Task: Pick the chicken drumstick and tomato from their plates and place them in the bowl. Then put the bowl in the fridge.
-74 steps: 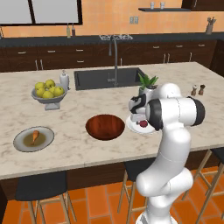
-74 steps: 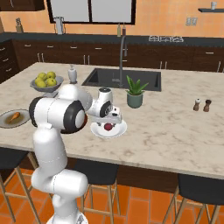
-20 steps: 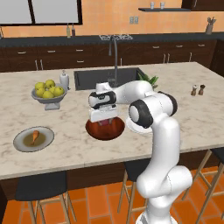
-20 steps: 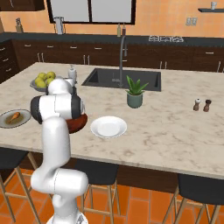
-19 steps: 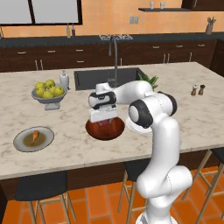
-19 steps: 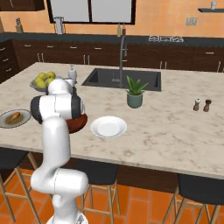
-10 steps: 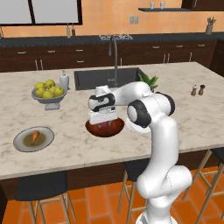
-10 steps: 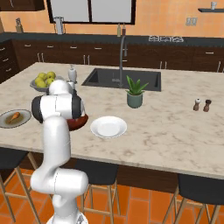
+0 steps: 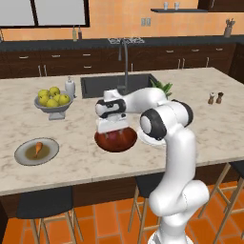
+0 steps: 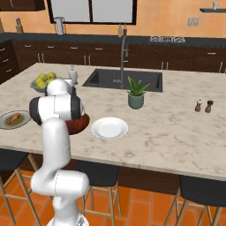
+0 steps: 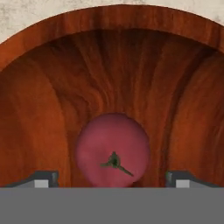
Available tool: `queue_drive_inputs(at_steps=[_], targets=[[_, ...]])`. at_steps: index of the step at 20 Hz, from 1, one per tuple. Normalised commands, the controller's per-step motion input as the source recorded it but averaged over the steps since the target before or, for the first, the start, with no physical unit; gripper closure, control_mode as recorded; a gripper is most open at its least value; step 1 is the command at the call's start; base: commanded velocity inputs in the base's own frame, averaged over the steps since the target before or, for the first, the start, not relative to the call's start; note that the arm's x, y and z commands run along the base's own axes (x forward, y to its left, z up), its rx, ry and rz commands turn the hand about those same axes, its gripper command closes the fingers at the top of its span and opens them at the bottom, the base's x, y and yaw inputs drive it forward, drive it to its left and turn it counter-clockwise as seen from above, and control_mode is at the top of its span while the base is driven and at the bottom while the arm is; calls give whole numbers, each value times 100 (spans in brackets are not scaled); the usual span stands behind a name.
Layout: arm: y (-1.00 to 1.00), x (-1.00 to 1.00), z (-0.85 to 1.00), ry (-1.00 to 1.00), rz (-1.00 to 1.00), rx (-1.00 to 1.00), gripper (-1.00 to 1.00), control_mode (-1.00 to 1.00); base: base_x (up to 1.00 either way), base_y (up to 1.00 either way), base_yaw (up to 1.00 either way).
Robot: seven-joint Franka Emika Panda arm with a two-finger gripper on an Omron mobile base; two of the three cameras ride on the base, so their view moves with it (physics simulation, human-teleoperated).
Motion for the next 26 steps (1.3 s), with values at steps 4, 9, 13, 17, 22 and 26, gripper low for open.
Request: queue_drive_inputs(at_steps=[4,9,13,17,22,26], targets=[[9,-100,61,-7,-2,0,-100,-100,0,0,0],[64,-99,50,-5,0,0,-100,-100,0,0,0],[99,-61,31,-6,0,3,-100,-100,0,0,0],[95,-9,27,0,0,3,-100,-100,0,0,0],[88,2,16,-3,0,0,-100,-100,0,0,0],[74,0,-3,-13,-1,-4,-100,-100,0,0,0]])
